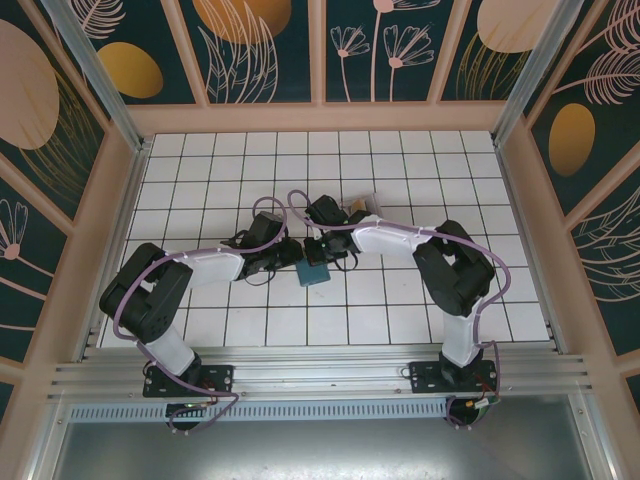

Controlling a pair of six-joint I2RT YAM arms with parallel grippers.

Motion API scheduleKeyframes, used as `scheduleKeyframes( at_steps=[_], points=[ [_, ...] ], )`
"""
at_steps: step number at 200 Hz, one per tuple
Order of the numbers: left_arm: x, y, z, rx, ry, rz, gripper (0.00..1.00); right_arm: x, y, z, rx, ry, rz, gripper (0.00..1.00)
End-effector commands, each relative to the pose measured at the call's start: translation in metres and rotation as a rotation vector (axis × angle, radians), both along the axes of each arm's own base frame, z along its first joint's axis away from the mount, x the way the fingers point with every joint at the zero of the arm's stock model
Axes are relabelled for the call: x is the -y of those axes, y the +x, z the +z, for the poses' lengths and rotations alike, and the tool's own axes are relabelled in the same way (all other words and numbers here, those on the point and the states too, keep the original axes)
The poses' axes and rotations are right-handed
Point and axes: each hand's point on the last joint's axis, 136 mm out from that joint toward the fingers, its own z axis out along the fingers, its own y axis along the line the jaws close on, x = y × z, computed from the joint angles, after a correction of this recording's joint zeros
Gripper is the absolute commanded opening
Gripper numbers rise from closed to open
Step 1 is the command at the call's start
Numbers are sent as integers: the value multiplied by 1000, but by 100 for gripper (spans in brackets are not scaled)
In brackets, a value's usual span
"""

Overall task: Put the credit cards into the card holder
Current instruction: Close the button on the card holder.

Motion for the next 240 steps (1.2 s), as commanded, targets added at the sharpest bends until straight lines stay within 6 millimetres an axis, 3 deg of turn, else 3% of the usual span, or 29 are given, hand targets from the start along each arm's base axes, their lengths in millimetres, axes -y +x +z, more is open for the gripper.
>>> scheduleKeyframes(
  at_steps=[1, 53, 172, 240],
  points=[
    [1, -7, -6, -16, 5, -5, 25, -5, -14, 14, -20, 25, 42, 4],
    [1, -6, -5, -15, 9, -3, 25, -2, -13, 3, -21, -6, 41, 4],
    [0, -10, -9, -25, 6, 1, 22, -17, -16, -25, -56, 4, 53, 4],
    [0, -8, -9, -23, 10, 1, 19, 3, -29, -45, -82, -76, 51, 3]
  ],
)
